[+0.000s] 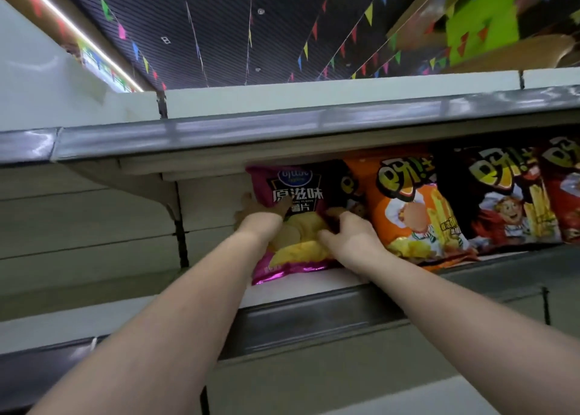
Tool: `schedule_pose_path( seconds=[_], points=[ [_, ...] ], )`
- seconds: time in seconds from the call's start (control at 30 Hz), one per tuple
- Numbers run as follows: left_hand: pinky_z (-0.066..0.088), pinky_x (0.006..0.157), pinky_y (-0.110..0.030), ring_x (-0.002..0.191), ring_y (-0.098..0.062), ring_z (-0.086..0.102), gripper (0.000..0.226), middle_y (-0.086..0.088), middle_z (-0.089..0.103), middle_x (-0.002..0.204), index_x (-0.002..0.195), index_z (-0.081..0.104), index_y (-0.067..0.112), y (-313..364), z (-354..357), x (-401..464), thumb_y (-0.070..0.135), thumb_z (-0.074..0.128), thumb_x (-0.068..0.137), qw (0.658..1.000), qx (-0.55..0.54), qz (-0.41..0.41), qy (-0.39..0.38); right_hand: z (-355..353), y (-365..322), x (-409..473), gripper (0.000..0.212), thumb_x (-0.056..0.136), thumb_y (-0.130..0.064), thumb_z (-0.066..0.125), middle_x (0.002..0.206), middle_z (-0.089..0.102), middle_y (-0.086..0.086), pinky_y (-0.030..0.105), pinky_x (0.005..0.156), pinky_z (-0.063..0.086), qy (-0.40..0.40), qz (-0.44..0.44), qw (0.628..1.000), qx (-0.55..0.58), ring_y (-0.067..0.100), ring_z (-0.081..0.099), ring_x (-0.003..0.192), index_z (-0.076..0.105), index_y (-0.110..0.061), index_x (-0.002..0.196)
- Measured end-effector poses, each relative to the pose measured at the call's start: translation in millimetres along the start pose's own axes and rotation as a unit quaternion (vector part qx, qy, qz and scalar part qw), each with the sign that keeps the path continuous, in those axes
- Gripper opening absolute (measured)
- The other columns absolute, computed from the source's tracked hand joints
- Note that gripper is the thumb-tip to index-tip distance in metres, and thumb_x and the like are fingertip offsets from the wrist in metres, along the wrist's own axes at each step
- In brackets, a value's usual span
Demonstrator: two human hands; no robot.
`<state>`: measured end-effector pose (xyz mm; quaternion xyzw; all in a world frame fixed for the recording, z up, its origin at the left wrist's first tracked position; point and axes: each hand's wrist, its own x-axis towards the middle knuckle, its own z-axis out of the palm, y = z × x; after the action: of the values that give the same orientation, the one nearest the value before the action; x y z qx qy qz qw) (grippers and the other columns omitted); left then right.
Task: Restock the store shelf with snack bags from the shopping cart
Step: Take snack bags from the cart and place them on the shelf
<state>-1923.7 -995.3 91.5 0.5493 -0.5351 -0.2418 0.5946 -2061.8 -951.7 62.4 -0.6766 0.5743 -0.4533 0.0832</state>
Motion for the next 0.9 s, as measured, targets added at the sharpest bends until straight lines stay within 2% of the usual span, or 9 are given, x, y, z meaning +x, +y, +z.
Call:
schedule_pose_path(
  seconds=[0.07,0.13,0.2,0.27,0.33,0.4,0.57,0.73,0.9],
  points=[
    [0.046,0.100,-0.044,0.122,-0.037,0.052,0.086,-0.020,0.050,0.136,0.139,0.039,0.008,4.1,-10.4,-14.4,0.054,0.066,0.072,0.999,-0.012,-0.012,-0.033,-1.5,-1.8,-3.7,0.048,0.092,-0.023,0.051,0.134,0.047,0.015,0.030,0.099,0.037,0.033,-0.021,0.999,-0.014,0.030,0.045,0.123,0.041,-0.011,0.137],
    [0.050,0.083,-0.031,0.118,-0.036,0.055,0.046,-0.022,0.056,0.129,0.127,0.052,0.000,9.1,-19.0,-19.1,0.031,0.054,0.093,1.000,0.001,0.002,-0.017,-2.1,-7.1,-9.6,0.045,0.092,-0.021,0.051,0.131,0.046,0.016,0.033,0.098,0.036,0.062,-0.062,0.996,-0.026,0.031,0.045,0.121,0.042,-0.009,0.135],
    [0.037,0.066,-0.026,0.111,-0.034,0.057,0.035,-0.021,0.061,0.118,0.123,0.054,-0.005,15.0,-30.2,-30.5,0.017,0.045,0.097,1.000,0.021,0.003,0.018,-2.4,-17.5,-15.2,0.044,0.092,-0.019,0.050,0.130,0.046,0.015,0.032,0.095,0.037,0.074,-0.101,0.992,-0.014,0.030,0.045,0.120,0.044,-0.010,0.134],
    [0.038,0.067,-0.028,0.092,-0.029,0.061,0.029,-0.011,0.062,0.091,0.115,0.057,-0.003,16.4,-43.3,-38.2,0.015,0.045,0.096,0.999,0.007,0.023,0.044,-2.2,-32.2,-20.3,0.042,0.092,-0.020,0.050,0.129,0.050,0.012,0.029,0.093,0.038,0.070,-0.139,0.988,0.012,0.027,0.047,0.119,0.047,-0.012,0.133],
    [0.046,0.078,-0.032,0.095,-0.032,0.063,0.014,-0.009,0.061,0.085,0.088,0.057,0.010,13.3,-57.9,-42.5,0.019,0.049,0.095,0.996,-0.002,0.042,0.082,0.4,-47.6,-26.1,0.037,0.092,-0.022,0.050,0.126,0.057,0.007,0.028,0.093,0.039,0.048,-0.171,0.983,0.039,0.023,0.052,0.117,0.053,-0.015,0.128],
    [0.048,0.091,-0.040,0.102,-0.033,0.063,0.022,-0.012,0.063,0.094,0.072,0.048,0.020,9.9,-75.9,-50.5,0.021,0.051,0.094,0.992,-0.003,0.053,0.115,7.2,-62.1,-33.0,0.033,0.092,-0.023,0.051,0.122,0.062,0.003,0.026,0.094,0.039,0.013,-0.191,0.980,0.059,0.020,0.054,0.115,0.057,-0.016,0.123],
    [0.047,0.094,-0.040,0.104,-0.030,0.062,0.017,-0.011,0.067,0.101,0.076,0.055,0.023,-1.9,-130.7,-80.7,0.020,0.052,0.093,0.980,0.025,0.070,0.183,37.3,-100.4,-52.6,0.029,0.090,-0.022,0.053,0.118,0.064,0.002,0.026,0.095,0.042,-0.059,-0.228,0.965,0.115,0.018,0.057,0.111,0.062,-0.018,0.116],
    [0.044,0.076,-0.029,0.082,-0.020,0.059,0.020,0.004,0.063,0.080,0.075,0.056,0.027,-20.8,-205.7,-118.3,0.018,0.051,0.092,0.966,0.053,0.047,0.249,69.6,-143.5,-91.9,0.029,0.090,-0.022,0.053,0.119,0.062,0.000,0.018,0.085,0.036,-0.144,-0.265,0.940,0.160,0.013,0.055,0.110,0.061,-0.019,0.118],
    [0.042,0.073,-0.030,0.078,-0.022,0.058,0.021,0.005,0.061,0.075,0.073,0.055,0.027,-40.2,-285.3,-164.2,0.018,0.051,0.091,0.945,0.072,0.009,0.318,103.3,-189.9,-141.7,0.030,0.088,-0.019,0.055,0.118,0.064,-0.001,0.016,0.080,0.034,-0.218,-0.311,0.913,0.149,0.014,0.056,0.110,0.062,-0.020,0.117]
  ],
)
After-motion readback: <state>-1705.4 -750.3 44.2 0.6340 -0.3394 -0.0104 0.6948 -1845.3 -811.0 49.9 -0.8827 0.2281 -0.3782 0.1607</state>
